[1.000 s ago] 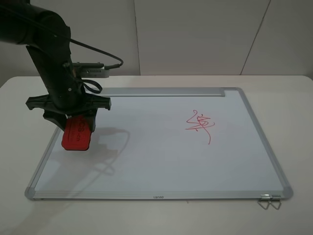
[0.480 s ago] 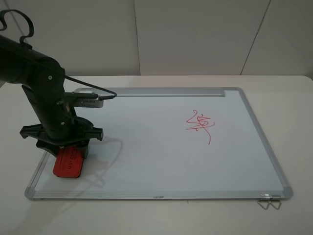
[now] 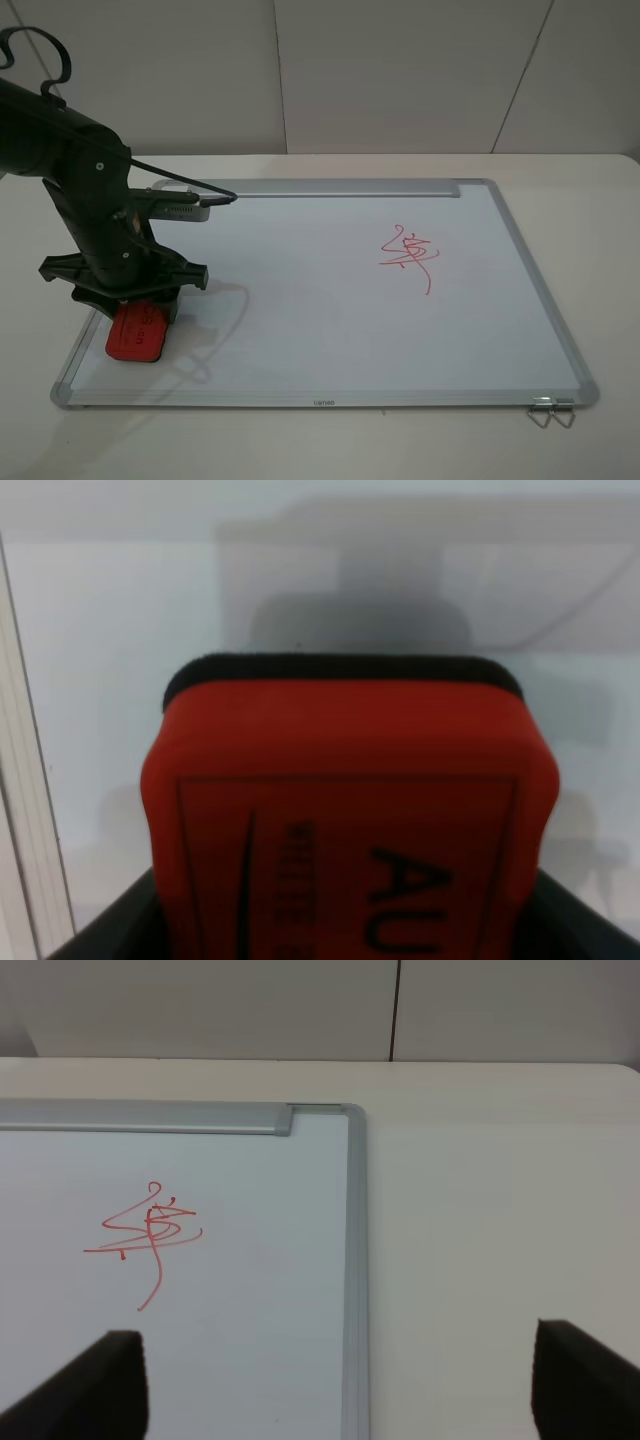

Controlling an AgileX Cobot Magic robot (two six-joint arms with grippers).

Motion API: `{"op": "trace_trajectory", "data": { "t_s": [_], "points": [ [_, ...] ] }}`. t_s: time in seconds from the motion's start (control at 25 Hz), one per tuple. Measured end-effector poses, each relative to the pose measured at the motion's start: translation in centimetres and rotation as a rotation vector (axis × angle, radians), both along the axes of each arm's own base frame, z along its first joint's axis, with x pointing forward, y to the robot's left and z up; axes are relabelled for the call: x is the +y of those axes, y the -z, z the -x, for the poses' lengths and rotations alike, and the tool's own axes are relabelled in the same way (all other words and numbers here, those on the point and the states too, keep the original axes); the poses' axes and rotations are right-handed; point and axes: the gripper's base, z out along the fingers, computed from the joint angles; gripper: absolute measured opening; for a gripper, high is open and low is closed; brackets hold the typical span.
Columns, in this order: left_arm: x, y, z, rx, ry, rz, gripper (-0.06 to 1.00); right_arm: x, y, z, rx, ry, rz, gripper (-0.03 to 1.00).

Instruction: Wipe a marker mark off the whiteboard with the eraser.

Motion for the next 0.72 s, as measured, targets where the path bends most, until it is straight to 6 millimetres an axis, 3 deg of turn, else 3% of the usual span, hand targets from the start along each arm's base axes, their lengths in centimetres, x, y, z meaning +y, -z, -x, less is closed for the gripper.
{"op": "trace_trajectory", "data": {
  "t_s": [0.2,0.44,0.72],
  "points": [
    [0.1,0.0,-0.1,-0.011,-0.003,-0.007,0.74,0.0,0.0,0.0,0.0,0.0,0.0,0.69],
    [-0.5,-1.0,-1.2,-0.05,-0.016,0.017,0.77,0.0,0.0,0.0,0.0,0.0,0.0,0.69],
    [-1.6,-7.1,-3.4,-0.208,0.036,0.081,0.77,0.0,0.0,0.0,0.0,0.0,0.0,0.69]
  ]
}}
